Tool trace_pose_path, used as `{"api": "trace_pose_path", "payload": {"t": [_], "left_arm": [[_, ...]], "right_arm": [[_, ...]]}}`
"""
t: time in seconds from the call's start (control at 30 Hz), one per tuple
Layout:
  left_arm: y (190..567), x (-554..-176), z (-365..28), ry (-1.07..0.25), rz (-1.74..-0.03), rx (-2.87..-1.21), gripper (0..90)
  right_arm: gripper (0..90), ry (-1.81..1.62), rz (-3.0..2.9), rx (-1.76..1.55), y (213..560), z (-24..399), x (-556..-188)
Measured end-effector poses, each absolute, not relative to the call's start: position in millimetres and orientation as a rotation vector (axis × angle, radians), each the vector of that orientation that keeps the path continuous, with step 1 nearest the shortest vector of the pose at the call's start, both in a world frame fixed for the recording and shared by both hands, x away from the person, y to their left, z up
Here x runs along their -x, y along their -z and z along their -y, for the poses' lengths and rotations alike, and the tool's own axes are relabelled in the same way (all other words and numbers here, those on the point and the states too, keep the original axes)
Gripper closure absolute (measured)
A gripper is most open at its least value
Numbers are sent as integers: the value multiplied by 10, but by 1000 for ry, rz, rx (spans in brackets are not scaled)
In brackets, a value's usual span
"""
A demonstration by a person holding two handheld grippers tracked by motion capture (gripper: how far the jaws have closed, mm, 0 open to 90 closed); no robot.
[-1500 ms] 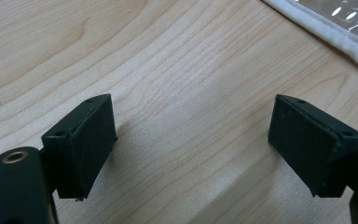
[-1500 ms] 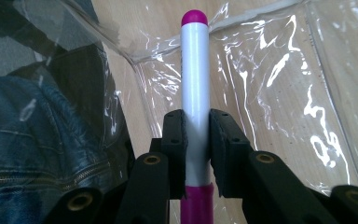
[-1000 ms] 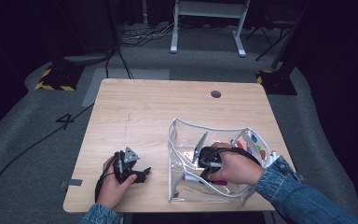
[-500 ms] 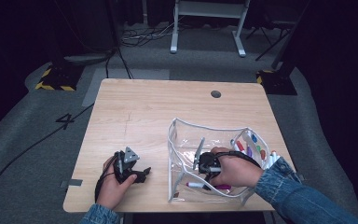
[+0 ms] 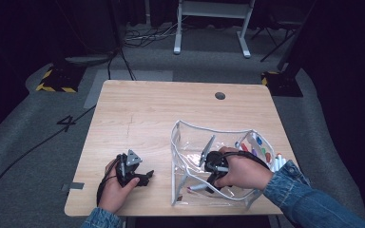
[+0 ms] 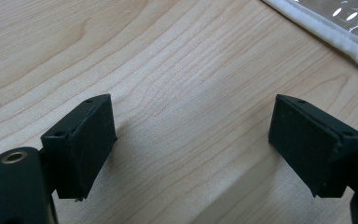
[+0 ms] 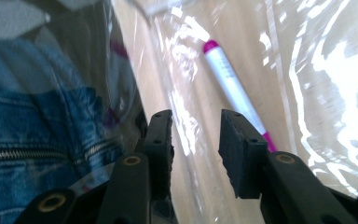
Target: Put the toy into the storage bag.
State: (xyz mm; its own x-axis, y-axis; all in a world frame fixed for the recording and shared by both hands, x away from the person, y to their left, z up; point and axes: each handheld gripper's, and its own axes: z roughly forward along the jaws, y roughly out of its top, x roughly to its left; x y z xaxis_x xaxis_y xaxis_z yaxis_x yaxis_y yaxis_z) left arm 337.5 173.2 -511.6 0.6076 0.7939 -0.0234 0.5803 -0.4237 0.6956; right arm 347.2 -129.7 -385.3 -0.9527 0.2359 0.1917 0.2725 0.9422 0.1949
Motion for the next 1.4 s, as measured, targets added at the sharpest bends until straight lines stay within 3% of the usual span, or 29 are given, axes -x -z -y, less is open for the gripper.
{"api": "trace_pose_path", "payload": {"t": [0.37, 0.87, 1.4], "left_arm": [[5116, -3375, -1732, -407, -1078, -2157, 151], [5118, -3374, -1730, -404, -1081, -2153, 151], [5117, -3374, -1730, -404, -1081, -2154, 151]], "right_arm": [[586, 650, 2986, 510, 3423, 1526, -3494], [579, 1001, 2993, 766, 2881, 2174, -3512], [580, 1103, 2934, 1181, 2852, 3178, -3543]]}}
